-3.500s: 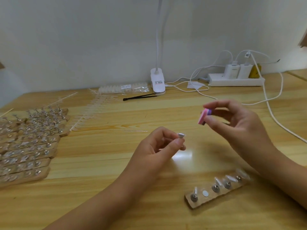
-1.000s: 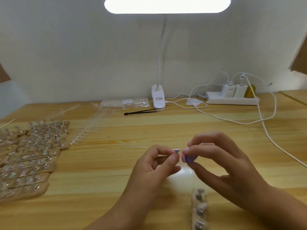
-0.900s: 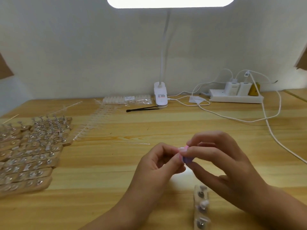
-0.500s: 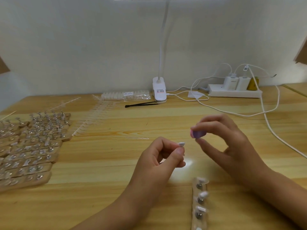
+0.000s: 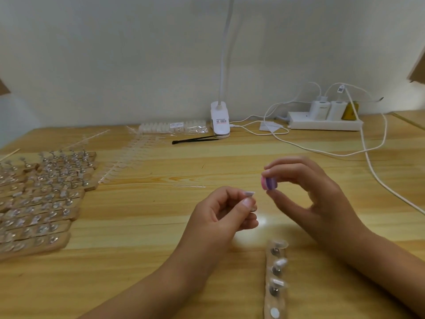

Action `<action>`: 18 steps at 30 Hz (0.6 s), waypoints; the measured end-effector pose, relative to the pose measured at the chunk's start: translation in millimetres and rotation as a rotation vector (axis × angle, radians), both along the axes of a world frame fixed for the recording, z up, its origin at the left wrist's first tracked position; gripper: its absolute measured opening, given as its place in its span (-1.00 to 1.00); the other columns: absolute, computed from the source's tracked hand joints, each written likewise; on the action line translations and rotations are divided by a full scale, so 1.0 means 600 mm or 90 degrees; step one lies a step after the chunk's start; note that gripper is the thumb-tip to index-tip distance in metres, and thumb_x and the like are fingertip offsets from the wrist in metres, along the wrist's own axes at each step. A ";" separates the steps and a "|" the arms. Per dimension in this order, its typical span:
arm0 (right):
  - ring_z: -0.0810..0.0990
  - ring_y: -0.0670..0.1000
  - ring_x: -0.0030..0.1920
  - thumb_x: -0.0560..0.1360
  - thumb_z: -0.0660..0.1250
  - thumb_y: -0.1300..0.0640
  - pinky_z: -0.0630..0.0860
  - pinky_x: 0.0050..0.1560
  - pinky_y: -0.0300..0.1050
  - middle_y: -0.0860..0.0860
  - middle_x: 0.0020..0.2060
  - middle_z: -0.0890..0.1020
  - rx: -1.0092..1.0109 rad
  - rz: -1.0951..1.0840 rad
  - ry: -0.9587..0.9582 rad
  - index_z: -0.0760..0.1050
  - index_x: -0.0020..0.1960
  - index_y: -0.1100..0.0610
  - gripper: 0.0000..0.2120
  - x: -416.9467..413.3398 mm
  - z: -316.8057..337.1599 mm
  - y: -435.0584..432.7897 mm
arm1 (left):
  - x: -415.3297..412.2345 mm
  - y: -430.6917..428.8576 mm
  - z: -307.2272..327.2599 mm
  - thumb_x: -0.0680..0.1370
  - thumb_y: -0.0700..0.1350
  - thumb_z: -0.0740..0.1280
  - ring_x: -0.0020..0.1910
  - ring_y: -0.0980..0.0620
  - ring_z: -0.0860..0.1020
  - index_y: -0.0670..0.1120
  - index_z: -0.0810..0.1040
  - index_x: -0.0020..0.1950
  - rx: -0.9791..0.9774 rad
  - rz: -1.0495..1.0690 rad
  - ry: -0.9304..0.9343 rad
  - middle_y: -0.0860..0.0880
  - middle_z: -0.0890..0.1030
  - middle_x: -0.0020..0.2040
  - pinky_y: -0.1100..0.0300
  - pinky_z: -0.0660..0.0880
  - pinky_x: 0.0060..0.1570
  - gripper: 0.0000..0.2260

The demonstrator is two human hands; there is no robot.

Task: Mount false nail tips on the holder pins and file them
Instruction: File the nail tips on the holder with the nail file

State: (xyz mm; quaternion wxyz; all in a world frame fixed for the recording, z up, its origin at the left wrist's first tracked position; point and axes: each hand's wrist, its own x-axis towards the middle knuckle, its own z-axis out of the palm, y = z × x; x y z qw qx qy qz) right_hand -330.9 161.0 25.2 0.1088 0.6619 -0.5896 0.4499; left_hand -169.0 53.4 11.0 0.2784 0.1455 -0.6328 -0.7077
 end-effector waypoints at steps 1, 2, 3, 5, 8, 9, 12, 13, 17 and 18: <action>0.57 0.02 0.14 0.52 0.37 0.16 0.52 0.13 0.08 0.01 0.07 0.58 -0.013 0.016 0.010 0.54 0.14 0.08 -0.80 0.003 -0.001 0.000 | -0.001 -0.001 0.000 0.49 0.04 0.41 -0.18 0.15 0.64 0.02 0.66 -0.14 -0.004 -0.001 0.000 0.06 0.65 -0.19 0.28 0.57 -0.06 -0.88; 0.57 0.01 0.14 0.53 0.36 0.15 0.51 0.14 0.03 0.00 0.08 0.58 -0.023 0.036 0.037 0.53 0.15 0.06 -0.80 0.005 -0.003 0.001 | -0.001 0.000 0.000 0.49 0.05 0.41 -0.17 0.14 0.64 0.01 0.66 -0.13 -0.007 -0.004 0.000 0.06 0.65 -0.20 0.28 0.57 -0.05 -0.87; 0.57 0.00 0.14 0.53 0.36 0.15 0.50 0.14 0.00 -0.01 0.08 0.58 -0.023 0.047 0.057 0.52 0.15 0.06 -0.80 0.006 -0.003 0.001 | -0.001 -0.001 -0.001 0.49 0.04 0.40 -0.17 0.14 0.64 0.01 0.66 -0.12 -0.010 -0.005 -0.001 0.07 0.65 -0.20 0.28 0.57 -0.05 -0.88; 0.57 0.01 0.12 0.52 0.36 0.16 0.52 0.12 0.06 0.02 0.06 0.58 -0.011 0.026 0.043 0.54 0.14 0.07 -0.80 0.001 -0.002 0.001 | 0.000 -0.003 -0.004 0.51 -0.02 0.38 -0.16 0.14 0.65 0.03 0.66 -0.10 -0.011 -0.004 -0.005 0.07 0.65 -0.18 0.28 0.57 -0.05 -0.92; 0.57 -0.01 0.13 0.52 0.36 0.15 0.52 0.14 0.03 0.02 0.06 0.58 -0.025 0.037 0.017 0.53 0.15 0.07 -0.79 0.004 -0.001 0.002 | 0.001 -0.006 -0.005 0.53 -0.02 0.38 -0.15 0.14 0.65 0.03 0.67 -0.08 -0.014 -0.009 -0.007 0.07 0.66 -0.17 0.28 0.57 -0.04 -0.92; 0.57 -0.01 0.14 0.53 0.36 0.15 0.51 0.14 -0.02 0.02 0.07 0.57 -0.029 0.052 0.038 0.53 0.15 0.08 -0.80 0.007 -0.002 0.002 | 0.001 -0.006 -0.005 0.52 0.00 0.38 -0.15 0.14 0.64 0.02 0.67 -0.07 -0.020 -0.013 -0.008 0.07 0.65 -0.17 0.27 0.57 -0.03 -0.90; 0.58 0.01 0.10 0.52 0.36 0.16 0.52 0.11 0.05 0.04 0.04 0.58 -0.002 0.023 0.028 0.57 0.14 0.16 -0.80 0.003 -0.001 -0.001 | 0.001 -0.006 -0.007 0.51 -0.03 0.37 -0.16 0.14 0.64 0.03 0.67 -0.08 -0.015 -0.010 -0.008 0.08 0.65 -0.18 0.27 0.57 -0.04 -0.91; 0.58 0.01 0.09 0.52 0.35 0.16 0.53 0.11 0.07 0.05 0.03 0.58 0.002 0.013 0.009 0.56 0.14 0.17 -0.79 0.001 0.000 0.000 | 0.001 -0.007 -0.008 0.50 -0.03 0.37 -0.16 0.14 0.64 0.04 0.67 -0.09 -0.011 -0.005 -0.006 0.07 0.65 -0.18 0.28 0.57 -0.05 -0.92; 0.57 0.00 0.14 0.53 0.36 0.18 0.50 0.16 -0.05 0.04 0.07 0.58 -0.013 0.061 0.047 0.53 0.16 0.14 -0.79 0.008 0.000 0.002 | -0.001 -0.007 -0.008 0.52 -0.02 0.37 -0.15 0.14 0.65 0.04 0.67 -0.08 -0.030 -0.022 -0.003 0.08 0.65 -0.18 0.25 0.58 -0.04 -0.91; 0.57 0.00 0.13 0.53 0.36 0.19 0.51 0.15 -0.02 0.05 0.06 0.58 -0.010 0.055 0.037 0.54 0.15 0.15 -0.80 0.007 0.000 0.002 | -0.001 -0.006 -0.007 0.52 -0.02 0.37 -0.15 0.14 0.64 0.05 0.67 -0.08 -0.027 -0.023 -0.001 0.08 0.65 -0.18 0.26 0.57 -0.03 -0.92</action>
